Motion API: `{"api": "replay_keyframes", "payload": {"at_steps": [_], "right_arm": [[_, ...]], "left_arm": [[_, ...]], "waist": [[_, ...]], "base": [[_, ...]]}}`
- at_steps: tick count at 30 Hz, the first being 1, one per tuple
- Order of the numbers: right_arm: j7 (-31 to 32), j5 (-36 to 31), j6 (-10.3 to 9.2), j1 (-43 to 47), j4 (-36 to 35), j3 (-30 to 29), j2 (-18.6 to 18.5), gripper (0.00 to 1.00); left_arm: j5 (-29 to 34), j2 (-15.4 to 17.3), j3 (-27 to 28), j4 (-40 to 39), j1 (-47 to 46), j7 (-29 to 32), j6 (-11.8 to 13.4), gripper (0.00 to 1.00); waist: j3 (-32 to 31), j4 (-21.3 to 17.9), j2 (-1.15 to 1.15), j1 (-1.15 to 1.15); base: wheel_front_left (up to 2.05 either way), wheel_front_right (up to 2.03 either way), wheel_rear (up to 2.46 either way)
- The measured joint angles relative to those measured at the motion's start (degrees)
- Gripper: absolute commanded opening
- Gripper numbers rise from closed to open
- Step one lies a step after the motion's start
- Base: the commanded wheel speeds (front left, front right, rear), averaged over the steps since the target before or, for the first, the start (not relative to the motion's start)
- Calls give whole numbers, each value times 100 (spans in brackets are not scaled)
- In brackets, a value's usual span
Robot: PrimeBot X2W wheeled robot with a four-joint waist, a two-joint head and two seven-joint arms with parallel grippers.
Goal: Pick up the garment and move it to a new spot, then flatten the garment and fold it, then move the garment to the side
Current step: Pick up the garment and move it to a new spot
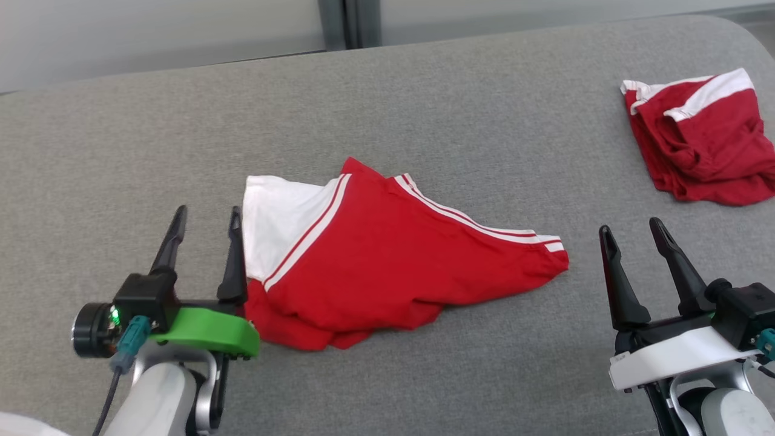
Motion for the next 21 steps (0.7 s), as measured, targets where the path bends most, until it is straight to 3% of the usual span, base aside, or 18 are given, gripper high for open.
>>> {"api": "replay_keyframes", "payload": {"at_steps": [9,21], "right_arm": [[171,2,0,291,26,26,-20,100],[411,11,0,720,-43,-23,-4,100]], "left_arm": [[-10,194,316,-220,796,-1,-37,100],[-48,158,191,-213,1317,-1,-66,100]], "waist": [[-548,338,0,0],[-1163,316,0,0]], "base": [[0,0,0],[0,0,0]]}}
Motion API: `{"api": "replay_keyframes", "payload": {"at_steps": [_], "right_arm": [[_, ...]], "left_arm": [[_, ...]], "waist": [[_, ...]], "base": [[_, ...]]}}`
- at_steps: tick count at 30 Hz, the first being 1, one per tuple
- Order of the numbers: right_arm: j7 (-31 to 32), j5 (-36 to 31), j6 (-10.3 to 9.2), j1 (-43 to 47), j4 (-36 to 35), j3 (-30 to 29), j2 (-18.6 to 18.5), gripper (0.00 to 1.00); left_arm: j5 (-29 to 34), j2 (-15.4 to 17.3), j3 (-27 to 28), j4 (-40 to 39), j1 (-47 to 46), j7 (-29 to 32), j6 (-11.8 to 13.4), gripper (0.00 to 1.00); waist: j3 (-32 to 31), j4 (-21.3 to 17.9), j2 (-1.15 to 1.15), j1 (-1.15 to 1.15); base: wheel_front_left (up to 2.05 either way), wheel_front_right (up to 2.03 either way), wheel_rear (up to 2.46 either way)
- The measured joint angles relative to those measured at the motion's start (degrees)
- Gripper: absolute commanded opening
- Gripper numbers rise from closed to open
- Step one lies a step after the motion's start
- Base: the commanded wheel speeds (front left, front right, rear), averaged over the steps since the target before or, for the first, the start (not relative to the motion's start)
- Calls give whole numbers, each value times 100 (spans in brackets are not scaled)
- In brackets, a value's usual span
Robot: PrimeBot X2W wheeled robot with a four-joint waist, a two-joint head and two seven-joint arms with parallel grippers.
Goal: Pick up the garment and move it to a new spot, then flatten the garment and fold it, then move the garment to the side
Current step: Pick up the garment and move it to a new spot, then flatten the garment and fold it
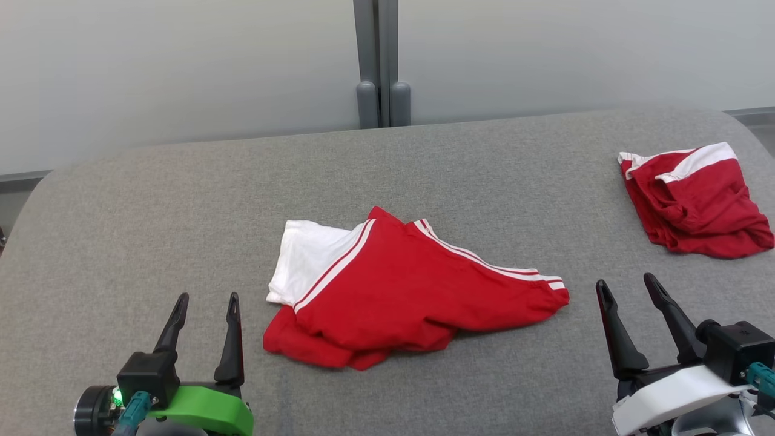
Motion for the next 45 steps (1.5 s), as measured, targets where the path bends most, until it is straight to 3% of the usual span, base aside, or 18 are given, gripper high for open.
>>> {"api": "replay_keyframes", "payload": {"at_steps": [29,37,45], "right_arm": [[27,9,1,52,-100,-31,47,100],[49,57,0,-160,103,9,-153,100],[59,354,0,-1009,864,466,-541,100]], "left_arm": [[0,2,-36,-73,3,0,21,100],[57,-21,-51,-252,-298,0,20,100],[292,-220,-51,-453,-921,0,-81,100]], "waist": [[-9,-13,0,0],[268,63,0,0],[937,240,0,0]], "base": [[0,0,0],[0,0,0],[0,0,0]]}}
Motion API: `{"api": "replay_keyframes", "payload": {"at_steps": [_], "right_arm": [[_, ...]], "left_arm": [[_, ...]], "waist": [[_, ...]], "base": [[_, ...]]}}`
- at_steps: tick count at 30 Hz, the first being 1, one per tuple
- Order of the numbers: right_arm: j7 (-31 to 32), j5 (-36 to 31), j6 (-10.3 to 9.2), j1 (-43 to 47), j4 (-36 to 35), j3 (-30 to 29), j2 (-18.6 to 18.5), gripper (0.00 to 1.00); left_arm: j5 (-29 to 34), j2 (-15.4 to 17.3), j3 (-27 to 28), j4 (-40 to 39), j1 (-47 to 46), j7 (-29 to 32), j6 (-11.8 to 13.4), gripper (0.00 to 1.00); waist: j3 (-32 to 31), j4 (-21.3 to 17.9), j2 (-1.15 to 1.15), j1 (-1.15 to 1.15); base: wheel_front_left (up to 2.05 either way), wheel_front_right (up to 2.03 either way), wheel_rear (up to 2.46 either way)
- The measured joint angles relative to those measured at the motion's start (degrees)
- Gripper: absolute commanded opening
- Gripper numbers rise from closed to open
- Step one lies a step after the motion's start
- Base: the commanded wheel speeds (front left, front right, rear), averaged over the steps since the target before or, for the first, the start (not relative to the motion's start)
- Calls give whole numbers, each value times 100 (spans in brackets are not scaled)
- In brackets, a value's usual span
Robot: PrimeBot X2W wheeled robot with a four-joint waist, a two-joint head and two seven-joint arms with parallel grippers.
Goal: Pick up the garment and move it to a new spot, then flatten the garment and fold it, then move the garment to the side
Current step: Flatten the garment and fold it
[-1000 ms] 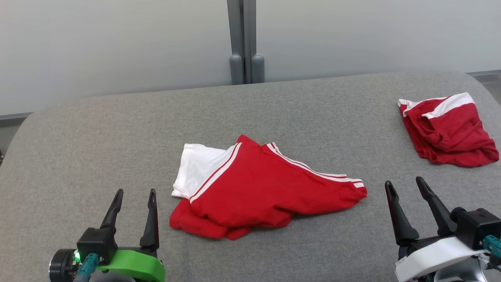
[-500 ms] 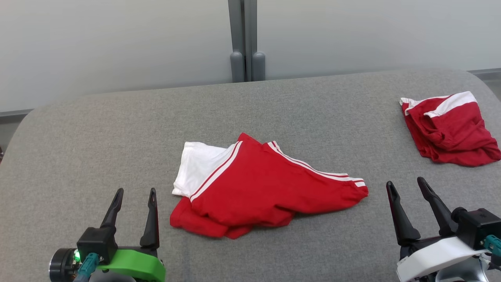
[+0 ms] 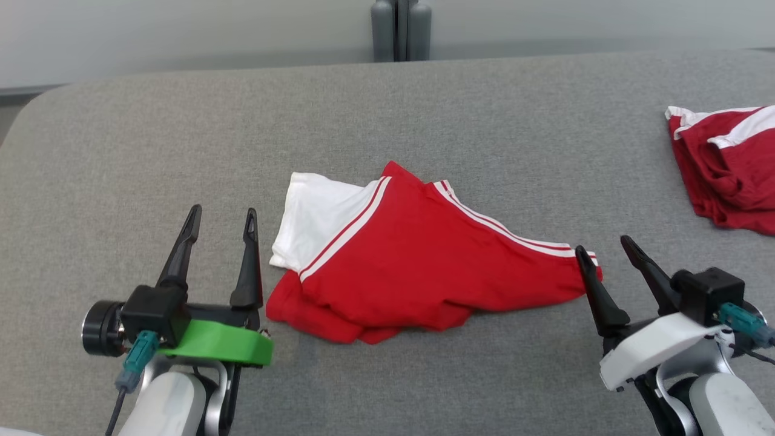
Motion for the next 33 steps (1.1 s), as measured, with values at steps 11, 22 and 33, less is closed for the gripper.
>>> {"api": "replay_keyframes", "payload": {"at_steps": [11,22,33], "right_arm": [[163,570,1,-1362,1541,1252,-470,100],[-164,1077,1,-1944,2093,1807,-703,0],[-1123,1508,1,-2242,2243,851,-264,0]], "left_arm": [[285,-311,79,-2,-437,0,-231,100],[460,-503,271,164,-400,0,-425,100],[575,-547,411,221,-312,0,-545,100]], "waist": [[786,481,0,0],[918,677,0,0],[711,396,0,0]], "base": [[0,0,0],[0,0,0],[0,0,0]]}}
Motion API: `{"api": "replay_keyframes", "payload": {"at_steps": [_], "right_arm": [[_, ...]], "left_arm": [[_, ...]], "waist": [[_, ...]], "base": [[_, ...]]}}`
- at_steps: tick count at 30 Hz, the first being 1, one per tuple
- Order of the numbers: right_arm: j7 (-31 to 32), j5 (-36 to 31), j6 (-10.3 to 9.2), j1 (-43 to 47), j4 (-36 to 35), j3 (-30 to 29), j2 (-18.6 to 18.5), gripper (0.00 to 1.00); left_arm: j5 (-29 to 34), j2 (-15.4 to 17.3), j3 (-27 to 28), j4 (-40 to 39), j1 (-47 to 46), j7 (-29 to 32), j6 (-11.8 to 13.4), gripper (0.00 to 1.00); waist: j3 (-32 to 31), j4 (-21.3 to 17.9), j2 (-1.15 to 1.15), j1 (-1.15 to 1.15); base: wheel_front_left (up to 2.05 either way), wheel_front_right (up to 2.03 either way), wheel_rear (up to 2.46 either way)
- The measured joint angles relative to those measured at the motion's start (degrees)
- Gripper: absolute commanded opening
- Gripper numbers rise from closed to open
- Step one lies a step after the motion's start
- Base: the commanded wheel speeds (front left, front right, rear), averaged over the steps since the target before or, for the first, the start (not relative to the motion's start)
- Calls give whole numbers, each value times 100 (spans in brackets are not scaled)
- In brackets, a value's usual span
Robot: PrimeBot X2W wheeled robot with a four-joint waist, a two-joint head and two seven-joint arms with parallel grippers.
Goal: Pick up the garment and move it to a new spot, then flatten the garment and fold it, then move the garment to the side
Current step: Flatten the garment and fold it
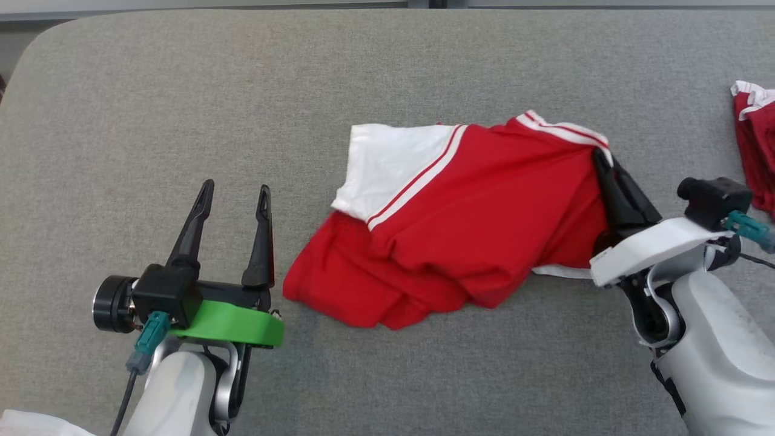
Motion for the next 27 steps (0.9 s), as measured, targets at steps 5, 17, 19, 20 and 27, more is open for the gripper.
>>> {"api": "replay_keyframes", "payload": {"at_steps": [5,17,19,20,27], "right_arm": [[-203,130,0,-129,553,-993,252,0],[-312,-545,0,333,905,-2392,612,100],[-314,-783,-1,438,634,-2338,625,100],[-320,-879,-1,504,450,-2304,624,100],[-325,-1518,-1,1185,-750,-1858,524,100]], "left_arm": [[55,-40,10,26,0,0,-46,100],[163,-110,129,78,87,0,-91,100],[175,-110,148,102,119,0,-91,100],[179,-110,160,108,122,0,-91,100],[187,-63,257,185,287,0,-71,100]], "waist": [[0,-73,0,0],[-48,-158,0,0],[-83,-189,0,0],[-107,-202,0,0],[-326,-288,0,0]], "base": [[0,0,0],[0,0,0],[0,0,0],[0,0,0],[0,0,0]]}}
